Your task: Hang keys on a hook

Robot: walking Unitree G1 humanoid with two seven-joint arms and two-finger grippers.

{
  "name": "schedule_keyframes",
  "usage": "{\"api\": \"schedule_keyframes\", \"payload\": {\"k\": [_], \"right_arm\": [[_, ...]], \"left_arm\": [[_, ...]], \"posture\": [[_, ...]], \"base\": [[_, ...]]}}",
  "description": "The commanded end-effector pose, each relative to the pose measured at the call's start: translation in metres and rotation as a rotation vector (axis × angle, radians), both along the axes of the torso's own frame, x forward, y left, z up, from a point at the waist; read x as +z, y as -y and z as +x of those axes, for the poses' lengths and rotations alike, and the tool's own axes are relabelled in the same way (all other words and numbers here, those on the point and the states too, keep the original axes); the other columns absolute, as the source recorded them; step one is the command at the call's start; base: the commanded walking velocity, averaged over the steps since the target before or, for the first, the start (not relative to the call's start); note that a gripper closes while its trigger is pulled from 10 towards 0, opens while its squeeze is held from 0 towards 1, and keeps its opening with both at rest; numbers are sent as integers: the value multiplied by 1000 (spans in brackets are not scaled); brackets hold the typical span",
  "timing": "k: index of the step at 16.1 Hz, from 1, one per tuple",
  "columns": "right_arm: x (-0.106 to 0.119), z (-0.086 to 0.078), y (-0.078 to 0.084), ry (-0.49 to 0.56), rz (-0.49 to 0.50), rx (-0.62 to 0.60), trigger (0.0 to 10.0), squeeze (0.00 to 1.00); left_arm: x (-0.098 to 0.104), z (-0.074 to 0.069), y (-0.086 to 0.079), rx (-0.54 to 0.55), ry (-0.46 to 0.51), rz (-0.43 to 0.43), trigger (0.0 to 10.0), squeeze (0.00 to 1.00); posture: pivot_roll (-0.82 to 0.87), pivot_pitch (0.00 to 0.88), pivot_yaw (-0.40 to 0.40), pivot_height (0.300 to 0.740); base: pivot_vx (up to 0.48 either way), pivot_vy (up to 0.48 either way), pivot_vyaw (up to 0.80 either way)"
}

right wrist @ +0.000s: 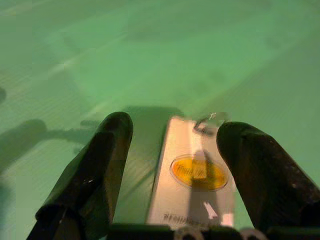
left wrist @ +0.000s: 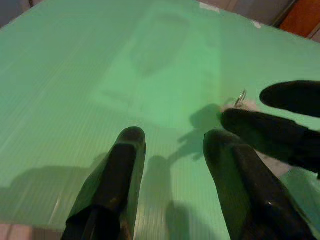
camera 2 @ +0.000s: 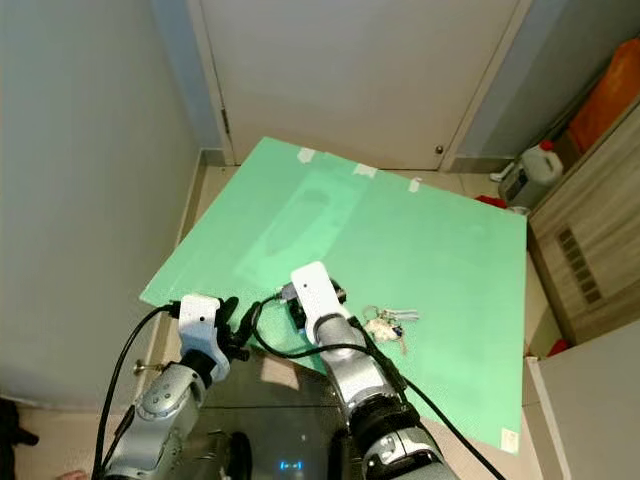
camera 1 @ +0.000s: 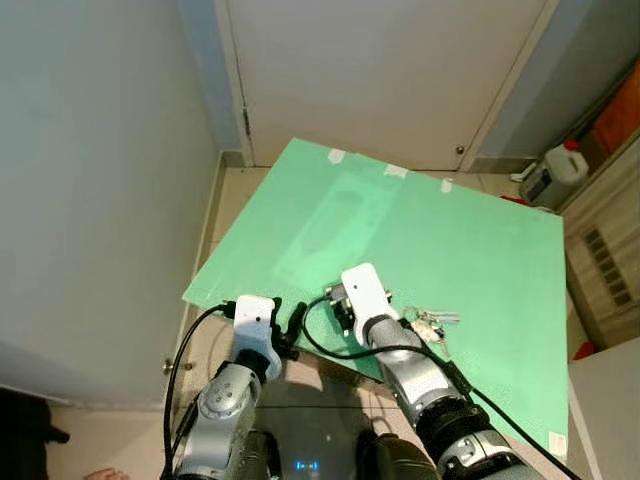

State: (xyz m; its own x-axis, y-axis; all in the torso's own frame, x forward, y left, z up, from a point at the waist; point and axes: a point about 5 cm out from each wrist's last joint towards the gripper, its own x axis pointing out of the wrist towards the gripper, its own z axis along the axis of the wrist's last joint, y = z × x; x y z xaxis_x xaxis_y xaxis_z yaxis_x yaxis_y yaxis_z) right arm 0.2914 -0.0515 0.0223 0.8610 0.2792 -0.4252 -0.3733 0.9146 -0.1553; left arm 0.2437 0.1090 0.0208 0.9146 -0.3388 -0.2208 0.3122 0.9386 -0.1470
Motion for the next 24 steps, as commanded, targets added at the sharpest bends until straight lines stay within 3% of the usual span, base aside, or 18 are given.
{"api": "schedule_keyframes", "payload": {"k": [1,4,7,11,15,20,21,23,24], "right_arm": [[0,-1,-10,8,16,9,10000,0],[6,9,-9,48,-23,-52,10000,0],[6,13,-11,-1,36,-101,10000,0],[11,19,-11,20,37,-158,10000,0],[21,26,-14,12,209,-195,10000,0],[18,25,-14,10,144,-193,8706,0],[18,26,-12,19,119,-191,8824,0],[22,29,-11,54,68,-170,10000,0],[24,30,-12,53,86,-147,10000,0]], "left_arm": [[-1,-4,1,-13,-14,9,10000,0],[1,-7,3,-17,-16,7,10000,0],[2,-11,6,-23,-18,4,10000,0],[5,-12,7,-23,-17,1,10000,0],[5,-16,7,-29,-25,3,10000,0],[9,-16,9,-29,-23,-1,10000,0],[9,-17,9,-30,-23,-2,10000,0],[8,-19,10,-34,-25,-2,10000,0],[8,-19,10,-33,-27,-2,10000,0]], "posture": [[116,230,-9,740],[125,238,-13,740],[130,248,-14,740],[136,258,-16,740],[140,271,-8,740],[145,283,-14,740],[145,283,-14,740],[144,284,-16,740],[143,281,-20,740]], "base": [[0,0,0],[0,0,0],[0,0,0],[0,0,0],[0,0,0],[0,0,0],[0,0,0],[0,0,0],[0,0,0]]}}
